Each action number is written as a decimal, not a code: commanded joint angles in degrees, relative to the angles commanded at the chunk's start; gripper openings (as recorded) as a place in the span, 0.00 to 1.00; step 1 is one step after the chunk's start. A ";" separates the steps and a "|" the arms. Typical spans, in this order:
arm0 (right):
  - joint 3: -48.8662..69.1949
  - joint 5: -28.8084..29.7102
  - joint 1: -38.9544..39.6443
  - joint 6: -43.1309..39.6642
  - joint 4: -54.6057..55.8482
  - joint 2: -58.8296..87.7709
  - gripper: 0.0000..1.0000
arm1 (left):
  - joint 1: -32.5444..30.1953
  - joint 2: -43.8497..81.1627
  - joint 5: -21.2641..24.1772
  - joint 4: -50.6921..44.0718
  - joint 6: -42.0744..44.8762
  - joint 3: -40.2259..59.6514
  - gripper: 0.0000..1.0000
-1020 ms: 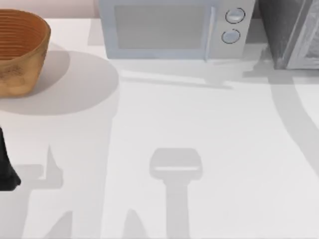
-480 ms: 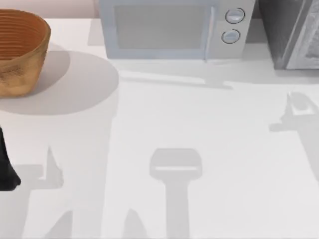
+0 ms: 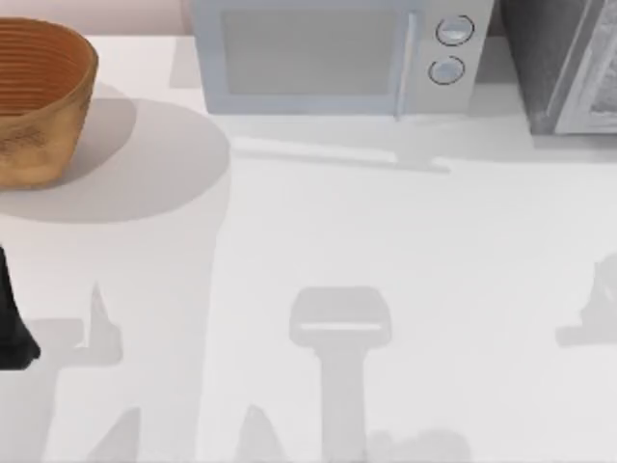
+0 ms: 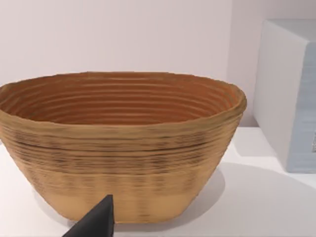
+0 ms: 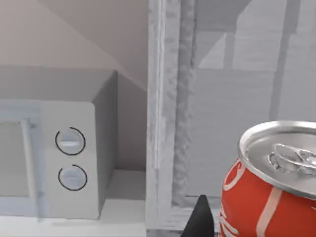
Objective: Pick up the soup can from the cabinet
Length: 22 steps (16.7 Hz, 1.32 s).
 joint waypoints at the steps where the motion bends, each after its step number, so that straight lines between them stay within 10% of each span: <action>1: -3.59 -0.35 -0.71 0.32 0.72 -2.15 0.00 | 0.00 0.00 0.00 0.00 0.00 0.00 1.00; 12: -12.44 -1.07 -2.39 1.50 2.14 -6.22 0.00 | 0.00 0.00 0.00 0.00 0.00 0.00 1.00; 22: -4.88 -10.30 -4.06 1.45 18.20 18.37 0.00 | 0.00 0.00 0.00 0.00 0.00 0.00 1.00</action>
